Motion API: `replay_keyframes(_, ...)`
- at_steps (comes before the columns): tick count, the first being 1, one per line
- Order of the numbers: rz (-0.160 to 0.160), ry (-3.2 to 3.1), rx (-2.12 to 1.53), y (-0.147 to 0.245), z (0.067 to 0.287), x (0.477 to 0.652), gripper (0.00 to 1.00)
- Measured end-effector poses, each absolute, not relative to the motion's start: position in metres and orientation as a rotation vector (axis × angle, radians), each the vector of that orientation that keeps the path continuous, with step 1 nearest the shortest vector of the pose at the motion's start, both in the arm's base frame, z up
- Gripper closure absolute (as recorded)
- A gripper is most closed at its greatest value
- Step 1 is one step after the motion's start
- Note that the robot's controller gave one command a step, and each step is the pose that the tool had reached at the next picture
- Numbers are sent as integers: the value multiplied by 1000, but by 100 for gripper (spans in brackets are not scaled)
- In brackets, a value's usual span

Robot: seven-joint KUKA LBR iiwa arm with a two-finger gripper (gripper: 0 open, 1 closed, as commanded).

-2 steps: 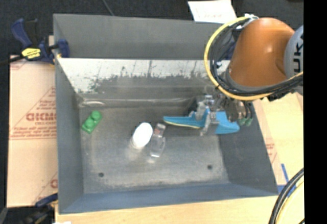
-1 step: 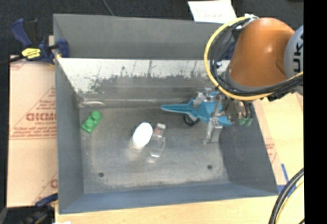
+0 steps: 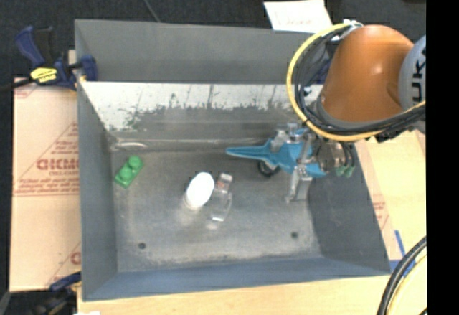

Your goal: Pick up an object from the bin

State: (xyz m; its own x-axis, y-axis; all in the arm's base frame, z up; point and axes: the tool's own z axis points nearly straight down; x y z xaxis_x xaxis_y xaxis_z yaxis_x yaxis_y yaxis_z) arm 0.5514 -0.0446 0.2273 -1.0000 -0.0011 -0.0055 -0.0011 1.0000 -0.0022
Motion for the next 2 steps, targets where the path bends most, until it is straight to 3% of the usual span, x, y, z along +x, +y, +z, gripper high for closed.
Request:
replay_keyframes(1,-5,3136,-8,-44,341,540,0)
replay_keyframes(2,-1,3147,-3,-46,181,567,100)
